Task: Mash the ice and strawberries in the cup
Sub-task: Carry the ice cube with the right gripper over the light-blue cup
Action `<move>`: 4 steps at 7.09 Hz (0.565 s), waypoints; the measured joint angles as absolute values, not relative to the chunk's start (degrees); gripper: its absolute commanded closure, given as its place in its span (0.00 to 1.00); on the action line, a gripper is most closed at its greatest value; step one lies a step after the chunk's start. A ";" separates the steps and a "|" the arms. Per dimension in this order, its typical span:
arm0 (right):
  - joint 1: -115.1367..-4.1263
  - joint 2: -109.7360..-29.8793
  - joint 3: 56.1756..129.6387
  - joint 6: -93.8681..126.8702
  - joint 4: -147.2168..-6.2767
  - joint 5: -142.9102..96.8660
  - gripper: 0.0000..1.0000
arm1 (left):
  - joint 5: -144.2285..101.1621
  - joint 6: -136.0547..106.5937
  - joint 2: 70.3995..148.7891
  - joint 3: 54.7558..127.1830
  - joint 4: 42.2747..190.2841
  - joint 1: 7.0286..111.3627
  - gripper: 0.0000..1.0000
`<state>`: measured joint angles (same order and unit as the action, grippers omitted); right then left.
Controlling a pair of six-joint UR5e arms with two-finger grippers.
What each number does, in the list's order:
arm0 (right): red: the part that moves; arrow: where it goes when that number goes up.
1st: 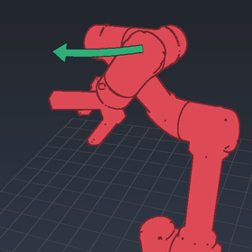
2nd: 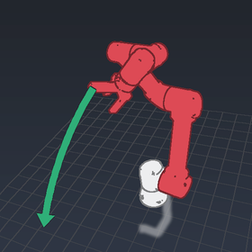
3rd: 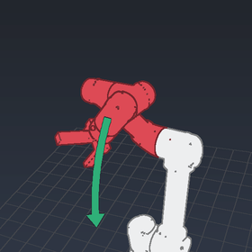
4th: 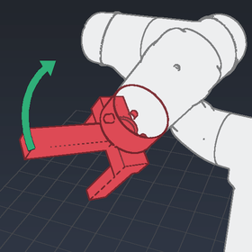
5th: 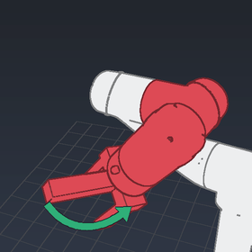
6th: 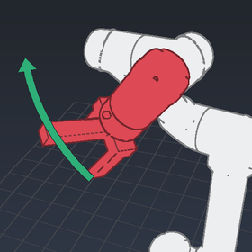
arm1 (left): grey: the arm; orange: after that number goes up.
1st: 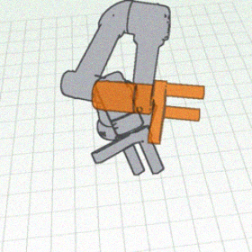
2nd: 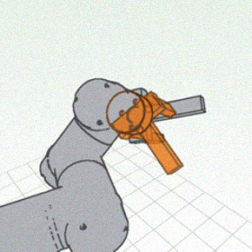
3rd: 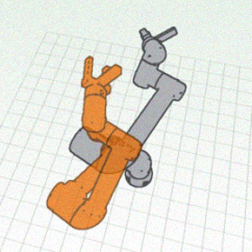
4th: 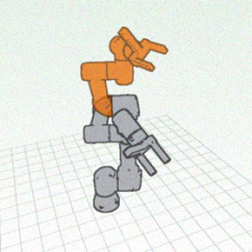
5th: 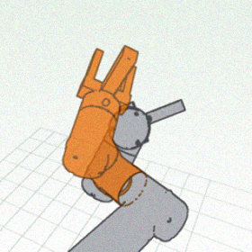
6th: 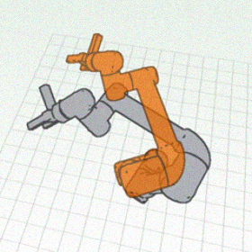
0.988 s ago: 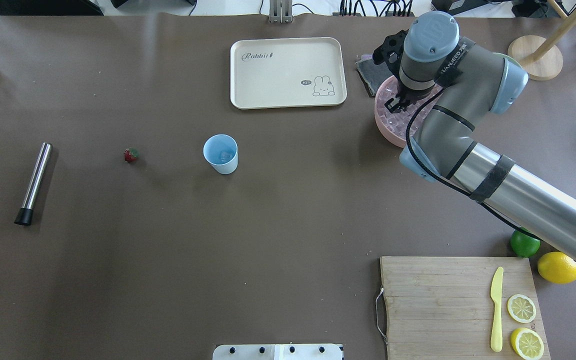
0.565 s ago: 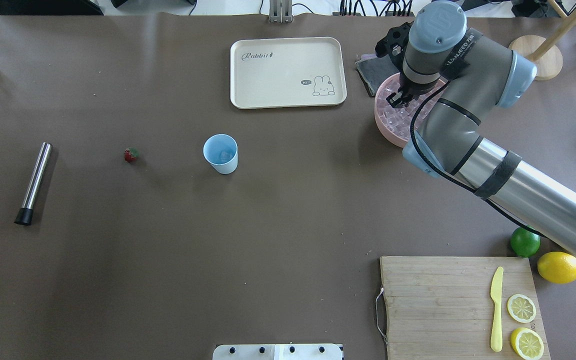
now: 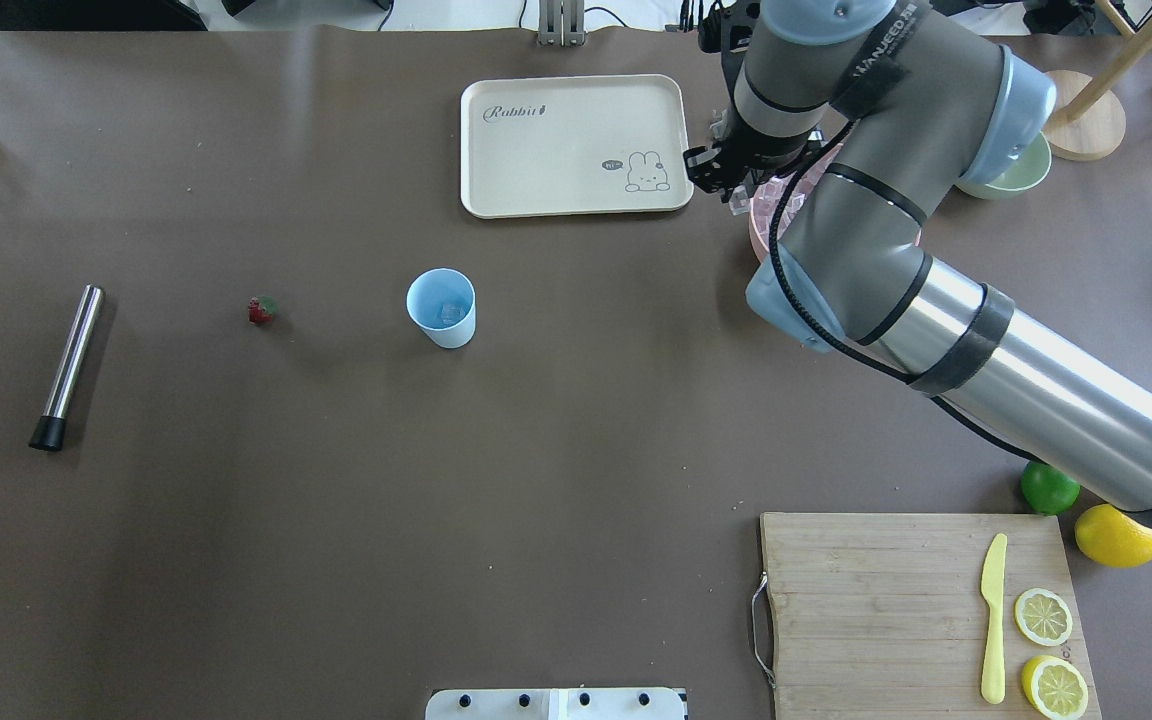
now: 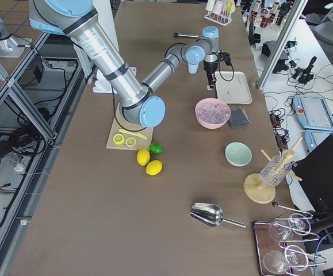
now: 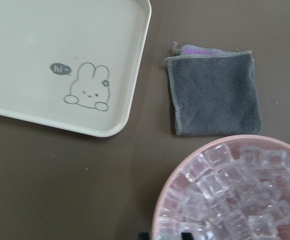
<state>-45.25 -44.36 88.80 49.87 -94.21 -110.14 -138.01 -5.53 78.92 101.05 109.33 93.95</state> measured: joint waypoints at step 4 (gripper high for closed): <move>-33.64 -24.22 70.65 76.76 -89.75 -100.11 0.78 | -138.05 -5.52 78.92 100.75 109.34 93.95 0.02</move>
<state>-33.64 -24.22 70.65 76.76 -89.75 -100.11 -138.05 -5.52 78.92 100.75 109.34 93.95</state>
